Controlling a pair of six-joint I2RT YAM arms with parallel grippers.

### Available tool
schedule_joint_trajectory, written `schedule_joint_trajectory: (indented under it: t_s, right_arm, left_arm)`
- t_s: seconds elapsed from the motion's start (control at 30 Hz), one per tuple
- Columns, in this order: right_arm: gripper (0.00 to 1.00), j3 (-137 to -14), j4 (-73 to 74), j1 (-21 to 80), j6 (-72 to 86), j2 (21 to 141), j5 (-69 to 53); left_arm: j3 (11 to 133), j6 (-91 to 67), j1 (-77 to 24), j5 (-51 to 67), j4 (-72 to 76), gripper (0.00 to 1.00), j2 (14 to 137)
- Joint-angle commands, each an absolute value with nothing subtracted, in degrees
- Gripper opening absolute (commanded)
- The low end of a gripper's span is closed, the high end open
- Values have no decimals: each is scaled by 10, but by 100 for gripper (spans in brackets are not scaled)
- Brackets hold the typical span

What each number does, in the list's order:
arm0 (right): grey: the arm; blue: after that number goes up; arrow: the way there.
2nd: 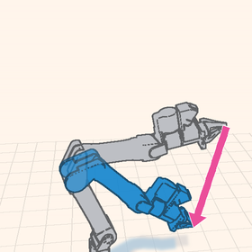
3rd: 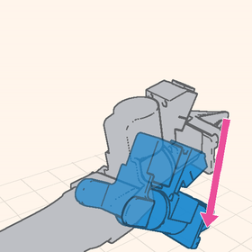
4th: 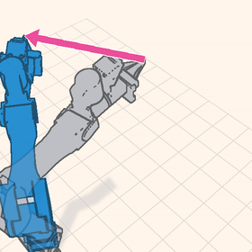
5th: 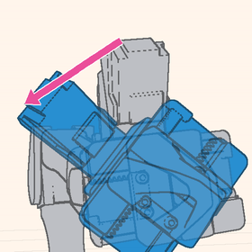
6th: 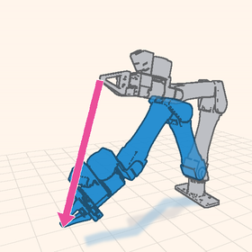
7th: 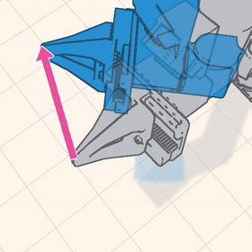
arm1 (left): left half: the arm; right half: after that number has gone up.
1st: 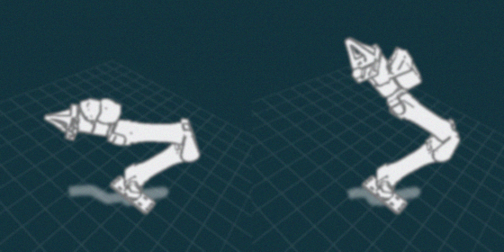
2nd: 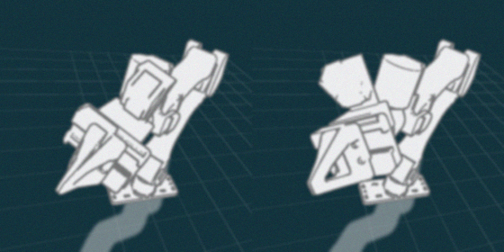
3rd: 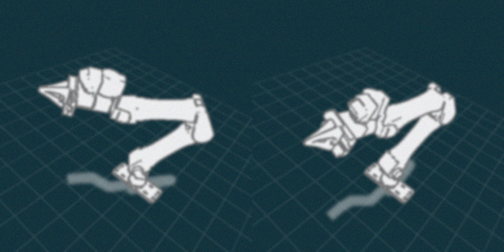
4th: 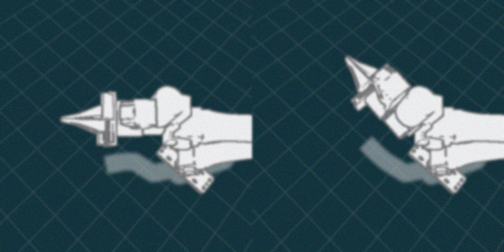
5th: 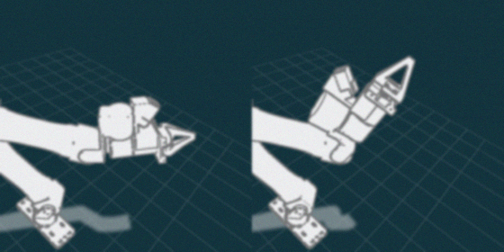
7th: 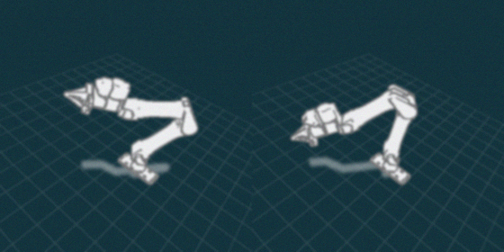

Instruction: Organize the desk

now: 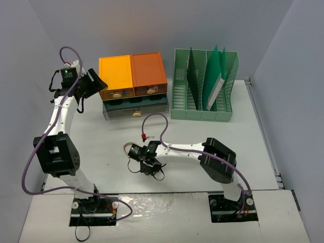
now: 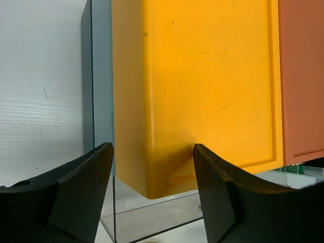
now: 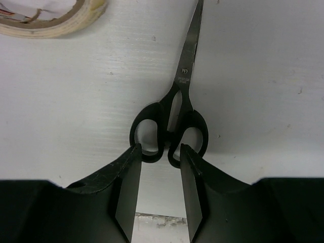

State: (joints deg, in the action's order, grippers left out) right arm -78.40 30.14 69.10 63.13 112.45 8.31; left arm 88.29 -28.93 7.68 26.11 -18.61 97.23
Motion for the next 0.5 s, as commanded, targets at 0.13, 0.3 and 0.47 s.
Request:
schedule_joint_trajectory:
  t_s: [0.13,0.3,0.47]
  right_arm:
    - [33,-799,314,695,641,1144,121]
    - [25,-792,312,695,645,1155,129]
    - [17,-765,305,695,652,1163,130]
  left_arm:
    - [865,-259,82,239,-268,60,984]
    - [866,-259,82,239,-266,60,989]
    - [868,-259,82,238,-266,60,991]
